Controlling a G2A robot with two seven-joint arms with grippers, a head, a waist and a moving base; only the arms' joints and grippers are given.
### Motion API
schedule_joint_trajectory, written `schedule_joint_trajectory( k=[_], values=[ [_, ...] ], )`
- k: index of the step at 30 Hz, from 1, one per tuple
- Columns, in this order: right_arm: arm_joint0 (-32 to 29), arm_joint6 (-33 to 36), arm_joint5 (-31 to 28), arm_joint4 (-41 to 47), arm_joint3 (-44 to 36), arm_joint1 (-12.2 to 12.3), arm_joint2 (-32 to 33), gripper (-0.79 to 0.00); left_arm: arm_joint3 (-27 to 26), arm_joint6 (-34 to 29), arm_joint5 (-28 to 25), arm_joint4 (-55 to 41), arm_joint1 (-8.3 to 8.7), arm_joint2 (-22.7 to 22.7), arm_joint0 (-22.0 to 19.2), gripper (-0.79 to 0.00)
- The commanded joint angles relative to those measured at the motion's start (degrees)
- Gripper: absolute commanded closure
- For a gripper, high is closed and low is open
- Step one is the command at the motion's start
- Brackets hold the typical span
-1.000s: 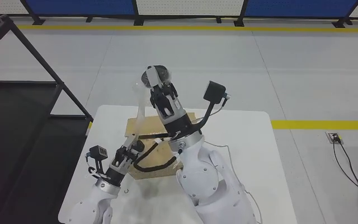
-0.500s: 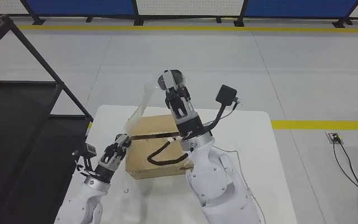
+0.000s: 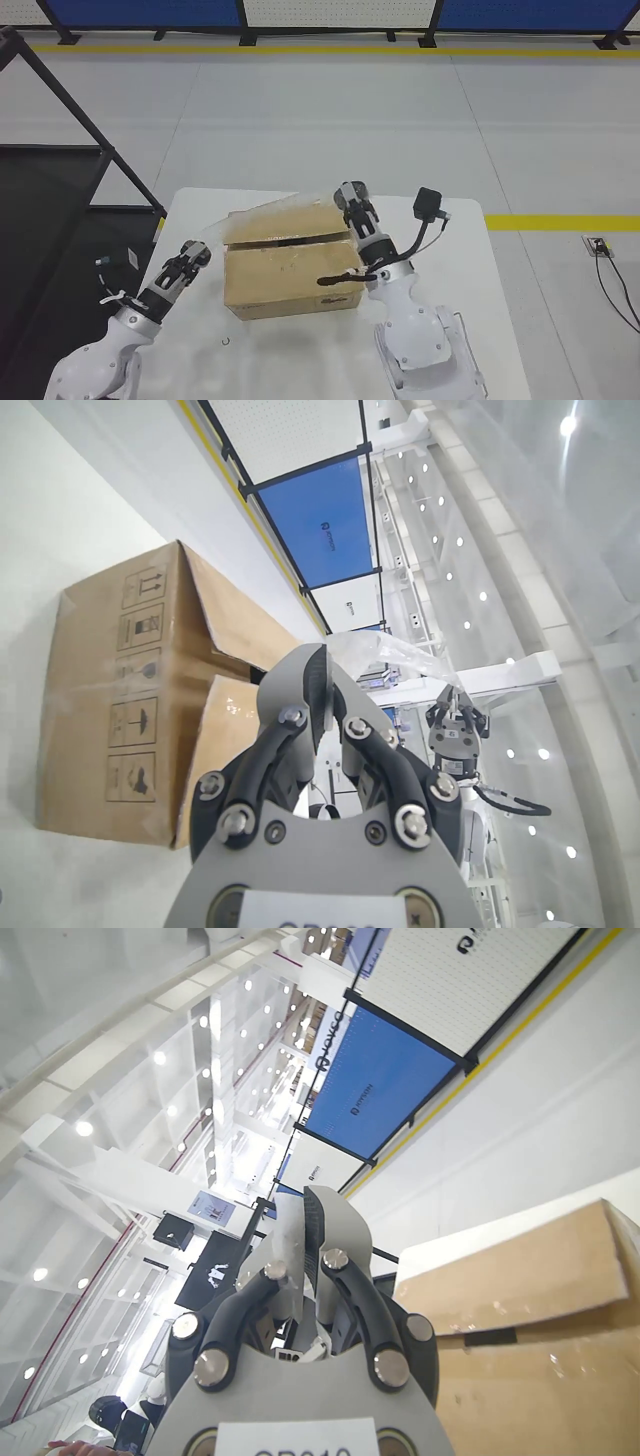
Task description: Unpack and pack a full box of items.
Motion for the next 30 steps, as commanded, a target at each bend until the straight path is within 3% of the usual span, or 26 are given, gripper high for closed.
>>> schedule_joint_trajectory(
  k=[1, 10, 20, 30],
  values=[
    [-1.2, 1.7, 2.0, 0.2, -0.4, 0.2, 1.1, 0.000, 0.5, -2.3, 0.7, 0.9, 0.42, -1.1, -0.5, 0.000],
    [-4.0, 7.2, 9.6, -0.1, 0.0, 1.1, 3.8, 0.000, 0.5, -2.3, 0.7, 0.9, 0.42, -1.1, -0.5, 0.000],
    [-2.4, 6.8, 10.3, -1.5, 5.7, 1.5, 4.0, 0.000, 4.0, -0.9, 1.4, 10.2, 0.97, 2.6, -2.9, 0.000],
    [-1.4, 7.5, 11.1, -3.9, 8.4, 2.0, 3.7, 0.000, 6.2, -0.4, 3.5, 12.9, 1.37, 5.0, -6.0, 0.000]
  ],
)
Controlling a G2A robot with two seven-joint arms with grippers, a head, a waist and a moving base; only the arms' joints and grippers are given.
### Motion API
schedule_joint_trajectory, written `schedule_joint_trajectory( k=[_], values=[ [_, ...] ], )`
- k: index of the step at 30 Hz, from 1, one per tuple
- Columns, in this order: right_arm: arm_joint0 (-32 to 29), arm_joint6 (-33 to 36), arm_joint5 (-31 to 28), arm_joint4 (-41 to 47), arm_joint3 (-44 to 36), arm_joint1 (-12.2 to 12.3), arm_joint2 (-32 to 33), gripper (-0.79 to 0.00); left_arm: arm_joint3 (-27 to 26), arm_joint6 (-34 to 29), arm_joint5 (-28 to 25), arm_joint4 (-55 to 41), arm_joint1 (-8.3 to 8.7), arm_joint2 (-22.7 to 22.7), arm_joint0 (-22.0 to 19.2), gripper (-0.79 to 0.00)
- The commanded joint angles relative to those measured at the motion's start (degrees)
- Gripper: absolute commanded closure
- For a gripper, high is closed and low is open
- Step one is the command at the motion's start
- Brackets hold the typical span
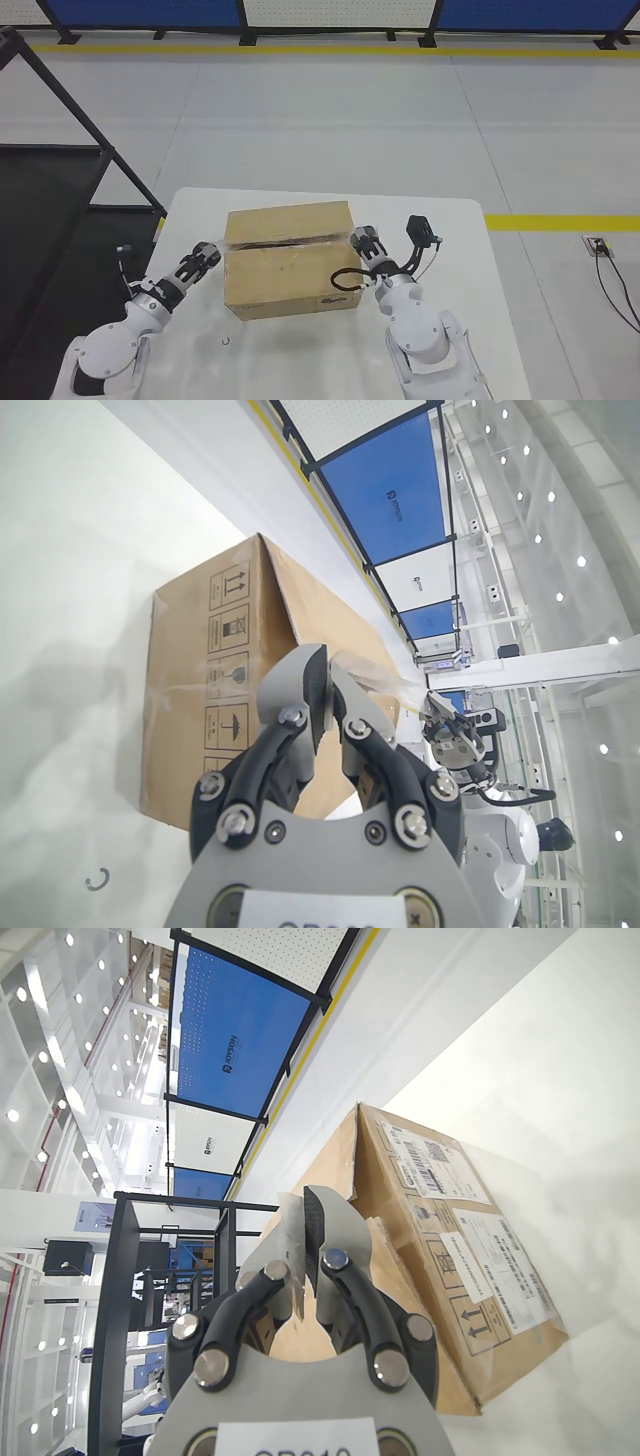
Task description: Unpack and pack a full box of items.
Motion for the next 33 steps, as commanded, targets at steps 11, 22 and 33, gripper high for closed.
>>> schedule_joint_trajectory(
  k=[11, 22, 33],
  values=[
    [0.5, -1.3, -1.9, 2.1, -0.6, 0.3, 0.8, 0.000, -1.7, -3.6, 3.7, -3.1, 0.76, -1.2, -1.1, 0.000],
    [2.4, 2.0, 2.1, 1.6, 0.1, 0.6, 0.6, 0.000, -1.0, -14.8, 10.1, -3.9, 2.36, -2.9, -3.3, 0.000],
    [5.3, 3.2, 5.5, 0.1, 2.6, 0.9, 0.0, 0.000, 0.4, -14.5, 12.6, -3.3, 3.05, -1.1, -5.1, 0.000]
  ],
)
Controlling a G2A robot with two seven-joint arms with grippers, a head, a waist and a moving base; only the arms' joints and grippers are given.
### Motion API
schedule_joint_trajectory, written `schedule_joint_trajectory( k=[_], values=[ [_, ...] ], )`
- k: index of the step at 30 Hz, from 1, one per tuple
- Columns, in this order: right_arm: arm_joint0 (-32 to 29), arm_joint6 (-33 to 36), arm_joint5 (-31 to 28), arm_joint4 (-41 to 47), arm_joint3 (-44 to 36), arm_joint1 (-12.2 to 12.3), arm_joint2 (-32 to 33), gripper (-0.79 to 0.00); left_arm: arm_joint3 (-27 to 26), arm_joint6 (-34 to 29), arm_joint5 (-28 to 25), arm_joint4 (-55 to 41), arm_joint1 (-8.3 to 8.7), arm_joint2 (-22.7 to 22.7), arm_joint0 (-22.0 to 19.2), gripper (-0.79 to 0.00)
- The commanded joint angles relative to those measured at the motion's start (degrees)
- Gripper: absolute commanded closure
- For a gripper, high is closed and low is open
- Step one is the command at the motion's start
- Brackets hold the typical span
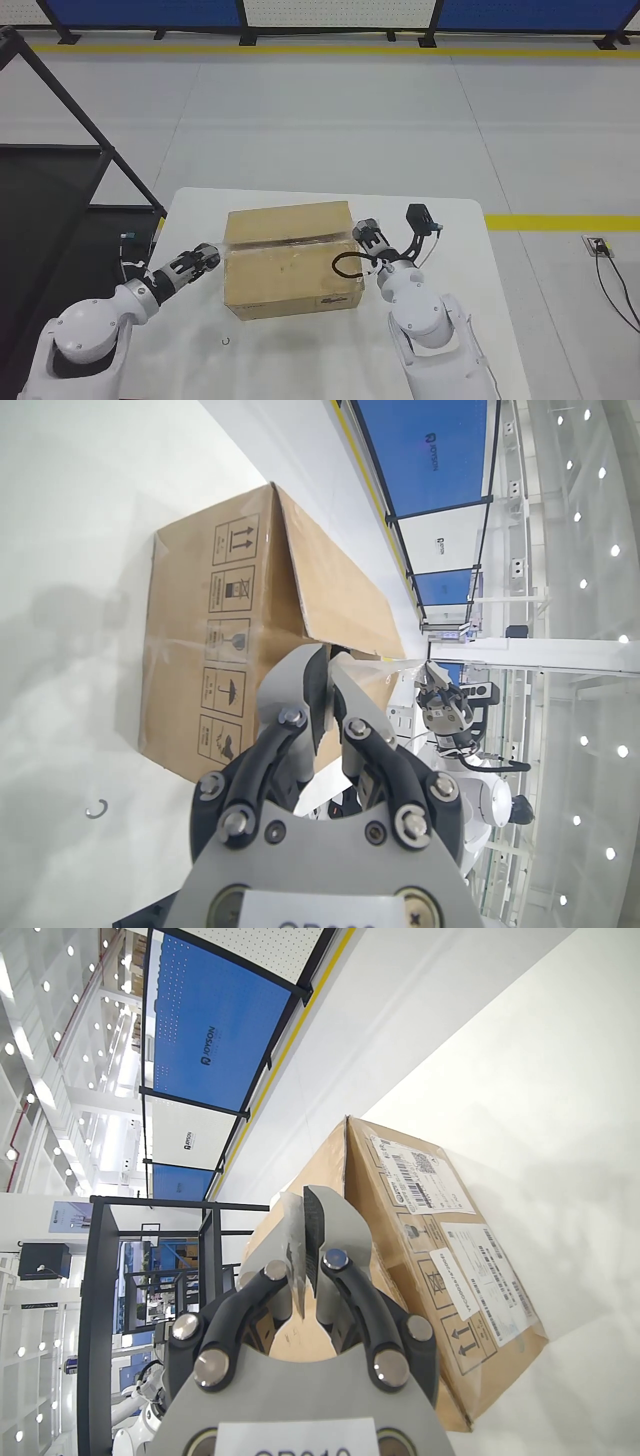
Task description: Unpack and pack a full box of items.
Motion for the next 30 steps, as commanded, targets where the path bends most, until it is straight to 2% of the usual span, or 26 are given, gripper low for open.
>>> schedule_joint_trajectory(
  k=[1, 14, 30],
  values=[
    [0.4, 0.1, 0.3, 0.1, 0.5, 0.0, -0.1, 0.000, 0.4, 0.0, 0.6, 0.1, 0.13, 0.4, -0.5, 0.000],
    [2.2, 1.1, 2.8, 0.6, 3.4, 0.1, -0.6, 0.000, 4.5, -2.4, 4.6, -0.5, 0.94, 2.7, -3.7, 0.000],
    [3.2, -0.6, 2.5, 0.9, 4.9, 0.3, -0.7, 0.000, 6.1, -0.3, 5.7, -2.3, 1.63, 4.1, -5.0, 0.000]
  ],
)
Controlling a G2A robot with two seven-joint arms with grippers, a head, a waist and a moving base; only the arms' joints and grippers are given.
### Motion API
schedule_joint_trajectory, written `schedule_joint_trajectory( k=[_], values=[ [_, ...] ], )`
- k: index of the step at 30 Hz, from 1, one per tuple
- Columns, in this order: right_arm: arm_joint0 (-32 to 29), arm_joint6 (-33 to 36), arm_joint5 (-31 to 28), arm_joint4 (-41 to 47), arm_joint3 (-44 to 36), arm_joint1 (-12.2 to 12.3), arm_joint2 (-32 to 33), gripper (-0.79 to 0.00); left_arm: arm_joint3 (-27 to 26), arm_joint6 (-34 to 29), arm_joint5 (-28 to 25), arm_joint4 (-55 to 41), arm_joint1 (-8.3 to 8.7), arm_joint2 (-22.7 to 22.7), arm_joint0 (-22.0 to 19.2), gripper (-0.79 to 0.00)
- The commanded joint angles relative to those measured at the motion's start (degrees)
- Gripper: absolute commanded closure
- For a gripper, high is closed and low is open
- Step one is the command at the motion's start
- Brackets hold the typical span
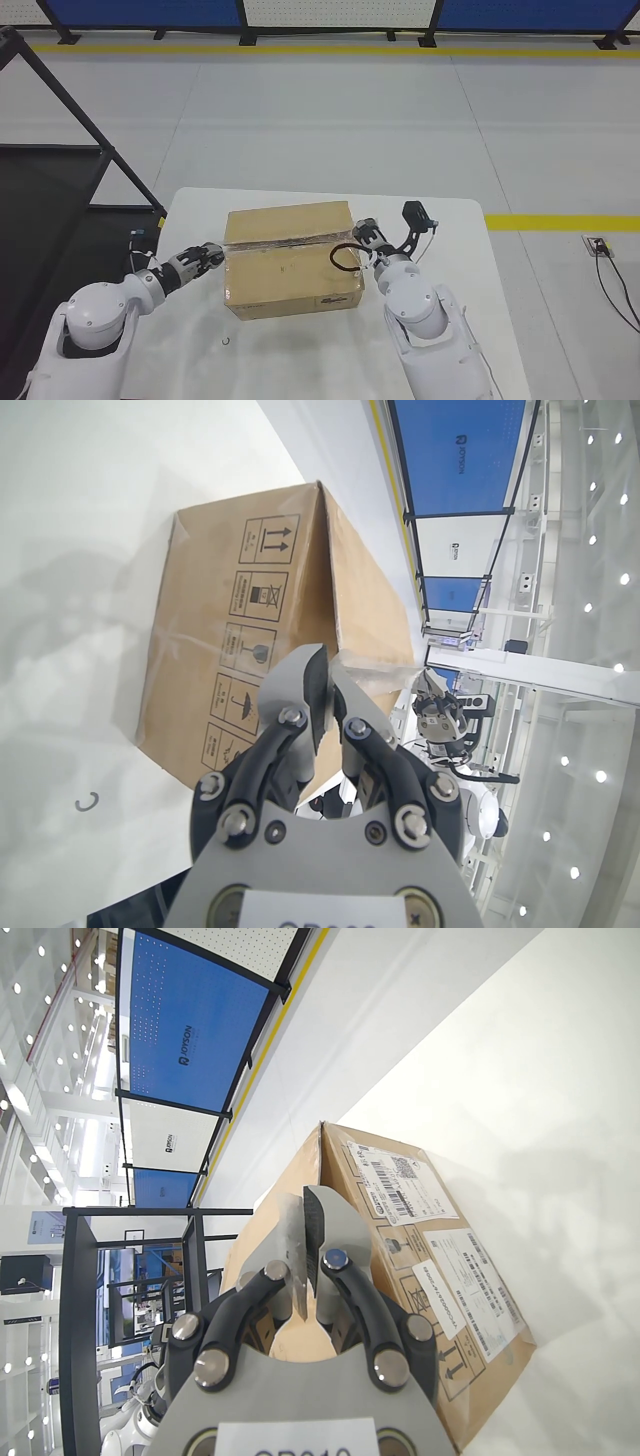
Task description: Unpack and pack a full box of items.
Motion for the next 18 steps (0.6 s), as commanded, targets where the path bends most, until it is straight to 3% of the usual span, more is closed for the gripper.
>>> schedule_joint_trajectory(
  k=[1, 12, 13, 18],
  values=[
    [0.2, 0.7, 0.7, 0.0, 0.3, 0.0, -0.1, 0.000, 0.1, 0.0, 0.0, 0.0, 0.12, 0.2, -0.1, 0.000],
    [0.5, 1.7, 1.5, 0.0, 0.5, 0.3, -0.3, 0.000, 0.0, 0.4, 0.6, -0.5, 0.75, 0.4, -0.2, 0.000],
    [0.5, 1.6, 1.4, -0.1, 0.6, 0.3, -0.3, 0.000, -0.1, 0.5, 0.6, -0.5, 0.81, 0.4, -0.1, -0.055],
    [0.7, 1.4, 1.1, 0.2, 1.0, 0.3, -0.4, 0.000, -0.4, 0.8, 0.5, -0.8, 1.10, 0.3, 0.2, -0.065]
  ],
)
